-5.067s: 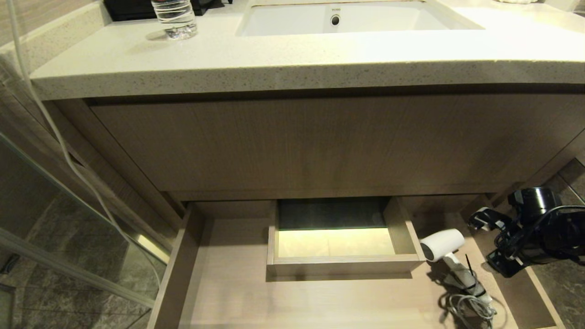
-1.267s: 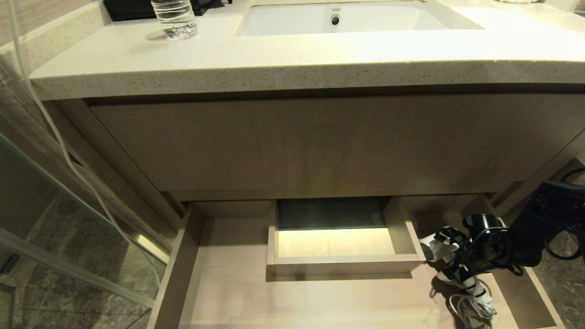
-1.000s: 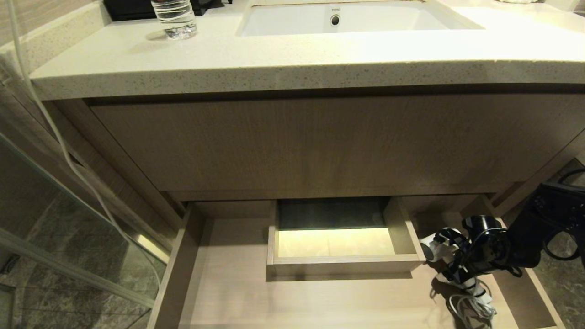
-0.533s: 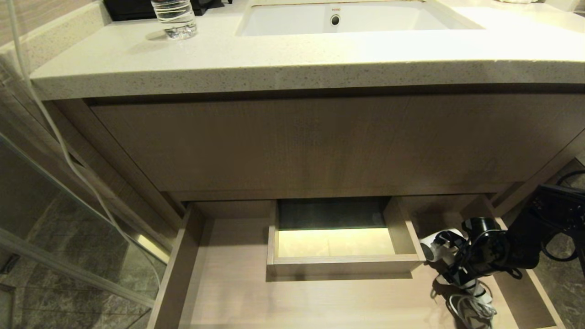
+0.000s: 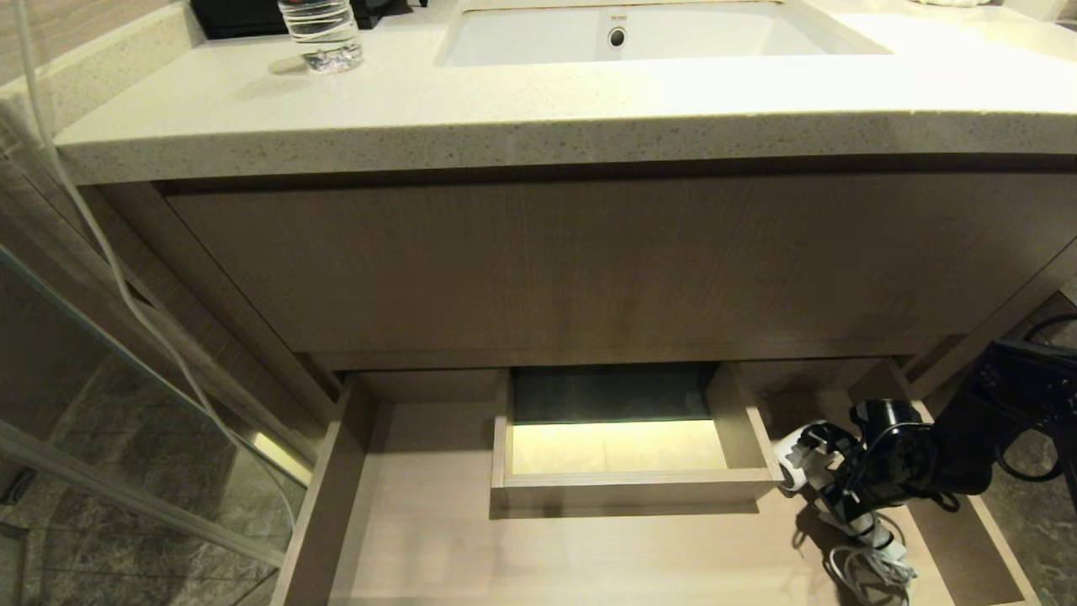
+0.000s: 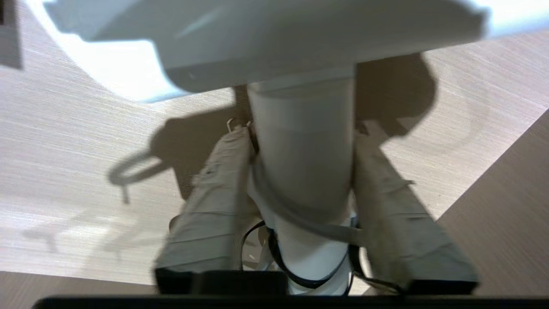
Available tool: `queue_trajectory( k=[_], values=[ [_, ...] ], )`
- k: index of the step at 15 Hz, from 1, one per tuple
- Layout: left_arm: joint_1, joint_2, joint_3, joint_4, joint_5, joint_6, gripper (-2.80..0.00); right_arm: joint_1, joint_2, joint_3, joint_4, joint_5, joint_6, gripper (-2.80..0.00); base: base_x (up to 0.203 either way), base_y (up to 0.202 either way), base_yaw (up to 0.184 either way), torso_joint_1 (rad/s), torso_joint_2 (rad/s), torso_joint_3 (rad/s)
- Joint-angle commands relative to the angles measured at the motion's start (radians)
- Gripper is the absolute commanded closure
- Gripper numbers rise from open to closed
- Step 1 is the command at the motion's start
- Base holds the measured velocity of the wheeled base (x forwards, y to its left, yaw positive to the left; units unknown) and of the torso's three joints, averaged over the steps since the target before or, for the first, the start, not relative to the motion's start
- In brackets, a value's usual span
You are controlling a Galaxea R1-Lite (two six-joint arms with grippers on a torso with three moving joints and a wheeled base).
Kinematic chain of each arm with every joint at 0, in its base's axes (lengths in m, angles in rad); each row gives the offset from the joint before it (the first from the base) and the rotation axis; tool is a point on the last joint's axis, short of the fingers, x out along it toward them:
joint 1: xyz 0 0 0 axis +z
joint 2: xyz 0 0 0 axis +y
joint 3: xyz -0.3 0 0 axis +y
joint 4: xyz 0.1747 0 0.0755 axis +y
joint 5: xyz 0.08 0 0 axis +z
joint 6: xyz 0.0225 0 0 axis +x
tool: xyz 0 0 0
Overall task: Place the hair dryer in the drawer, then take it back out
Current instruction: Take the hairdryer out
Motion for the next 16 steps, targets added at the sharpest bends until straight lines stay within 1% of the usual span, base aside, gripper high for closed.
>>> queue_trajectory(
  k=[1,7,16],
  values=[
    [0.0,0.0,0.0,0.0,0.0,0.0,0.0,0.0,-0.026,0.0,0.002,0.0,-0.005,0.0,0.0,0.0,0.0,0.0,0.0,0.0],
    [0.0,0.0,0.0,0.0,0.0,0.0,0.0,-0.016,-0.097,0.0,0.018,0.0,-0.013,0.0,0.0,0.0,0.0,0.0,0.0,0.0],
    [0.0,0.0,0.0,0.0,0.0,0.0,0.0,-0.027,-0.151,0.018,0.024,0.001,-0.033,0.0,0.0,0.0,0.0,0.0,0.0,0.0]
  ],
)
